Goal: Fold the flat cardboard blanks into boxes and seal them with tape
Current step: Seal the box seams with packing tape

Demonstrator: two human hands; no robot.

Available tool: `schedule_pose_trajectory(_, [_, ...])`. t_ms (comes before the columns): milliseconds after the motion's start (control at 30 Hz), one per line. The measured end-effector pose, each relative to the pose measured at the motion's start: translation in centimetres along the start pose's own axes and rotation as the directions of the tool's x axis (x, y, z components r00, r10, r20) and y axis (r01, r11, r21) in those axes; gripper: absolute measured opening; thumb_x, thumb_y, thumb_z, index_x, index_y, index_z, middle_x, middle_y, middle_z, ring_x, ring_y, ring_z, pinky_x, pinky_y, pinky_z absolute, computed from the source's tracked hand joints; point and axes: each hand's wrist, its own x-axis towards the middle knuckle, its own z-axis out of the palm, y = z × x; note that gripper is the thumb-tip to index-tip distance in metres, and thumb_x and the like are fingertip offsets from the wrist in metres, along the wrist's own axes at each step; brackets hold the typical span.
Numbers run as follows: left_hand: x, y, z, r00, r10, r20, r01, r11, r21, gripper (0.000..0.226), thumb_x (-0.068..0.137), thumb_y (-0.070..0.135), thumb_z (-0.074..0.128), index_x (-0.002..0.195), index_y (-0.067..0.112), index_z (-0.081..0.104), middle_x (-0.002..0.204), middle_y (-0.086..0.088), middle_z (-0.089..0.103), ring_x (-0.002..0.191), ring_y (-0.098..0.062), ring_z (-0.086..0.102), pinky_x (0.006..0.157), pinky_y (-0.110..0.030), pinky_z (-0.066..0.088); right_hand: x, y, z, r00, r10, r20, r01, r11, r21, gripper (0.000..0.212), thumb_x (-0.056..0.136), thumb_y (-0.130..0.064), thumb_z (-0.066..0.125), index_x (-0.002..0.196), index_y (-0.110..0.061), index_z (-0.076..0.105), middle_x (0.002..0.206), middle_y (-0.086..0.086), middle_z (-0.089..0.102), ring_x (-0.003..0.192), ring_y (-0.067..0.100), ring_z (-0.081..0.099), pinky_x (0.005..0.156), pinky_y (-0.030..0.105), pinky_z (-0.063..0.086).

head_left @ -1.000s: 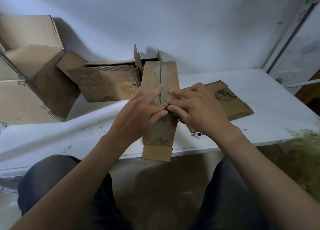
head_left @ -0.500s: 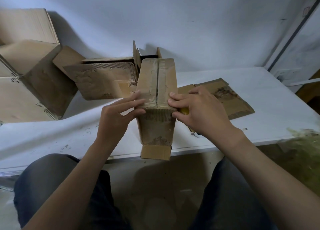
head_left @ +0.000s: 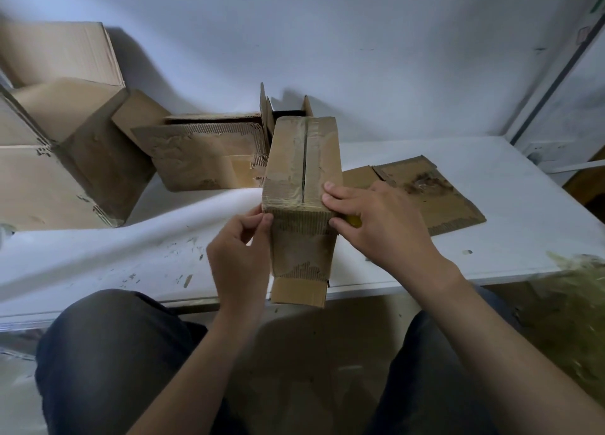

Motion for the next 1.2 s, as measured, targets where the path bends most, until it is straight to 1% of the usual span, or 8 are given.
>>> schedule_pose_trajectory(100, [-1.4, 1.0, 0.5, 0.997, 0.010, 0.072, -0.018, 0.994, 0.107, 0.032, 0.100, 0.023, 0.061, 0.129, 0.010, 0.063, 0.131, 0.000, 0.065, 0.117, -0.006, 0.060, 0.100, -0.029, 0.053, 0.2, 0.1, 0.2, 1.000, -0.006, -0.007, 0.007, 0.998, 0.065, 0.041, 0.093, -0.040, 0.068, 0.133, -0.040, 0.063, 0.139, -0.027, 0.055, 0.088, 0.017, 0.051, 0.084, 0.039, 0.052])
schedule_pose_trajectory(267, [-2.6, 3.3, 1.1, 0.949, -0.078, 0.307, 0.005, 0.973, 0.231, 0.079, 0.100, 0.043, 0.052, 0.159, 0.010, 0.013, 0.162, -0.002, 0.012, 0.139, -0.023, 0.041, 0.109, -0.038, 0.046, 0.2, 0.4, 0.1, 0.996, -0.088, 0.010, 0.082, 0.963, 0.257, 0.058, 0.086, -0.034, 0.079, 0.140, -0.034, 0.058, 0.140, -0.018, 0.059, 0.106, 0.014, 0.057, 0.098, 0.041, 0.049])
schedule_pose_trajectory(433, [1.6, 3.8, -0.7, 0.965, -0.221, 0.137, 0.213, 0.974, 0.077, 0.071, 0.099, 0.039, 0.059, 0.155, 0.022, 0.020, 0.154, -0.006, 0.033, 0.131, -0.021, 0.048, 0.096, -0.034, 0.044, -2.0, -0.4, 0.3, 0.987, -0.159, -0.016, 0.137, 0.794, 0.592, 0.075, 0.085, -0.024, 0.082, 0.149, -0.034, 0.044, 0.141, -0.016, 0.047, 0.130, 0.001, 0.044, 0.101, 0.016, 0.042])
schedule_pose_trajectory(567, [1.8, 3.5, 0.0, 0.943, -0.146, 0.300, 0.008, 0.908, 0.418, 0.093, 0.092, 0.066, 0.053, 0.161, 0.025, 0.006, 0.164, -0.010, 0.004, 0.144, -0.032, 0.032, 0.104, -0.047, 0.042, -2.8, 0.4, 2.1, 0.981, -0.058, -0.185, 0.163, 0.766, 0.622, 0.058, 0.080, -0.025, 0.086, 0.130, -0.025, 0.057, 0.129, -0.008, 0.049, 0.121, 0.009, 0.049, 0.092, 0.025, 0.048])
schedule_pose_trajectory(667, [2.1, 2.7, 0.4, 0.931, -0.231, 0.283, 0.083, 0.889, 0.451, 0.110, 0.084, 0.076, 0.051, 0.161, 0.020, -0.003, 0.167, -0.010, -0.007, 0.150, -0.038, 0.021, 0.108, -0.053, 0.039, -3.3, 1.3, 3.3, 0.974, -0.069, -0.216, 0.186, 0.790, 0.584, 0.056, 0.085, -0.031, 0.080, 0.136, -0.022, 0.060, 0.122, -0.006, 0.055, 0.112, 0.010, 0.053, 0.086, 0.032, 0.050])
schedule_pose_trajectory(900, [2.3, 2.3, 0.3, 0.944, -0.225, 0.242, 0.087, 0.876, 0.475, 0.112, 0.082, 0.077, 0.051, 0.162, 0.016, 0.001, 0.168, -0.014, -0.003, 0.149, -0.039, 0.024, 0.105, -0.054, 0.041, -1.8, 1.0, 2.4, 0.971, -0.167, -0.172, 0.223, 0.893, 0.392, 0.056, 0.080, -0.021, 0.081, 0.133, -0.028, 0.065, 0.098, -0.006, 0.049, 0.084, 0.014, 0.050, 0.061, 0.029, 0.041])
schedule_pose_trajectory(1067, [2.4, 2.0, 0.6, 0.947, -0.227, 0.226, 0.086, 0.859, 0.505, 0.114, 0.081, 0.078, 0.054, 0.162, 0.017, 0.002, 0.168, -0.014, -0.001, 0.147, -0.040, 0.029, 0.105, -0.053, 0.043, -1.4, 0.8, 2.1, 0.991, -0.125, -0.049, 0.134, 0.940, 0.315, 0.046, 0.083, -0.029, 0.082, 0.127, -0.032, 0.069, 0.090, -0.012, 0.045, 0.080, 0.012, 0.049, 0.060, 0.023, 0.032])
schedule_pose_trajectory(1200, [2.6, 1.7, 1.0, 0.963, -0.198, 0.181, 0.082, 0.859, 0.505, 0.114, 0.080, 0.072, 0.064, 0.160, 0.013, 0.009, 0.159, -0.018, 0.019, 0.136, -0.039, 0.042, 0.098, -0.047, 0.048, -0.3, 0.2, 2.5, 0.992, -0.120, 0.024, 0.107, 0.942, 0.318, 0.043, 0.087, -0.032, 0.076, 0.129, -0.036, 0.066, 0.093, -0.011, 0.046, 0.083, 0.012, 0.048, 0.063, 0.024, 0.039])
